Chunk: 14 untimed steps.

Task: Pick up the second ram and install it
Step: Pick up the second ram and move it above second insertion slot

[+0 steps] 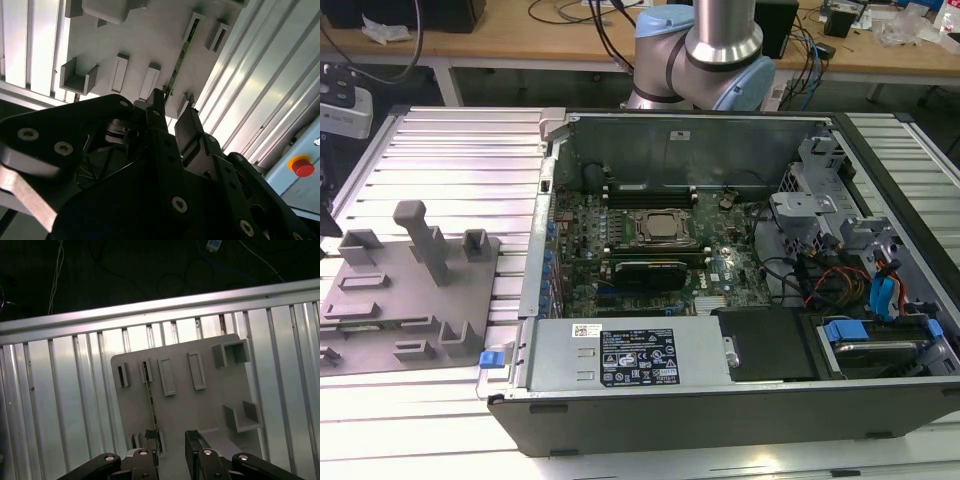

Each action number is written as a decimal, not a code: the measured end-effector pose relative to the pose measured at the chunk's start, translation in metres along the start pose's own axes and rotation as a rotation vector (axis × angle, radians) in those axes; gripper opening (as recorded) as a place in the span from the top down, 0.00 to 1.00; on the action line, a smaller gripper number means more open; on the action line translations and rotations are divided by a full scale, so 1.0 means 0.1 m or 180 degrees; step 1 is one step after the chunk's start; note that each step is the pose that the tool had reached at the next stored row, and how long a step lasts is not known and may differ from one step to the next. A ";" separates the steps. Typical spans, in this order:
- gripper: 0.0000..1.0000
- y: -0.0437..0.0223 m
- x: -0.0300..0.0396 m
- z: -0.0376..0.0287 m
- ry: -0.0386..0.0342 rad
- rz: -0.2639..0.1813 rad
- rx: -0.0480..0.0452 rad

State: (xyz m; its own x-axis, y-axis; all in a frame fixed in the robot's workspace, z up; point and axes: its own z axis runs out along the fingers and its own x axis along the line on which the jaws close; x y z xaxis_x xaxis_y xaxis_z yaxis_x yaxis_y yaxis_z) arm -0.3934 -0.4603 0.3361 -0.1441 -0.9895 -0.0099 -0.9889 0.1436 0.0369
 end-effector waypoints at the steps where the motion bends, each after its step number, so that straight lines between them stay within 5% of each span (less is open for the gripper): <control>1: 0.64 0.000 0.000 0.010 0.0000 0.0000 0.0000; 14: 0.64 -0.003 0.001 0.092 0.0000 0.0000 0.0000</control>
State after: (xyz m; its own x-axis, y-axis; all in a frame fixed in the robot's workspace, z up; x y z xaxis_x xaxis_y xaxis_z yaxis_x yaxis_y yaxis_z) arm -0.3934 -0.4603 0.3268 -0.1440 -0.9895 -0.0100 -0.9890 0.1436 0.0368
